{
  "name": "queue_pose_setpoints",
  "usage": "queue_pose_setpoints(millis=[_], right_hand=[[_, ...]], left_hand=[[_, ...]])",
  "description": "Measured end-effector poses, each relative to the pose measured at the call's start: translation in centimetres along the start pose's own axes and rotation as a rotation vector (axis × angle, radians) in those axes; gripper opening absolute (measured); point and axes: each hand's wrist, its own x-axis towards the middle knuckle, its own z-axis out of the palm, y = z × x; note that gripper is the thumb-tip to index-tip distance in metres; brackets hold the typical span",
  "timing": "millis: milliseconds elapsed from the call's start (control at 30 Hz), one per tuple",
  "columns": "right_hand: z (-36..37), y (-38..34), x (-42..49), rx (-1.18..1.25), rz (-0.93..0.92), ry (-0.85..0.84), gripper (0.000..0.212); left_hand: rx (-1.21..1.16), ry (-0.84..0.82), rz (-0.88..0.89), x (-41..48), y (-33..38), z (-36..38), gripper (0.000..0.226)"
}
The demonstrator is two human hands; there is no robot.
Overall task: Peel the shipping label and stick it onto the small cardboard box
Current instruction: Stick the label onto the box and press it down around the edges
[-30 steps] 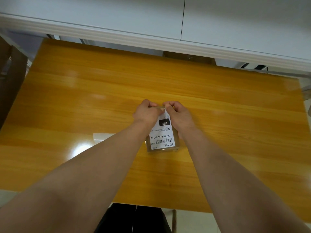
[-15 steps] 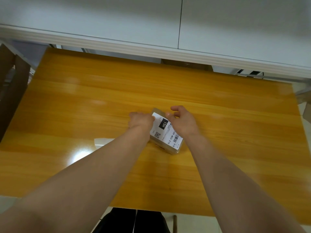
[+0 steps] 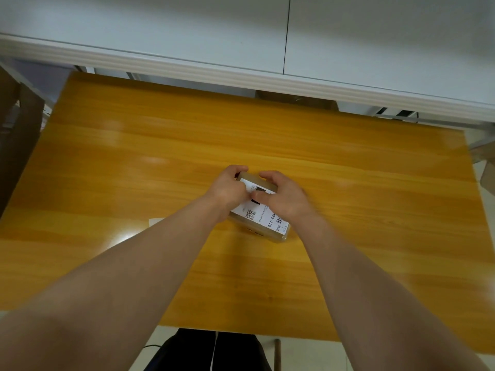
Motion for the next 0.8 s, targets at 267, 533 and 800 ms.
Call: queue_pose_setpoints(millis=[267, 533, 800], right_hand=[[-0.7, 0.5, 0.5, -0.044, -0.041, -0.095, 0.055], [-1.4, 0.0, 0.0, -0.136, -0.038, -0.021, 0.052], [-1.0, -0.3, 0.1, -0.130, -0.026, 0.018, 0.037]], left_hand=[[-0.083, -0.011, 0.008, -0.1, -0.7, -0.4, 0.060], [-0.063, -0.019, 0.009, -0.4, -0.6, -0.2, 0.063], [-0.046, 0.047, 0.049, -0.5, -0.7, 0.3, 0.043]])
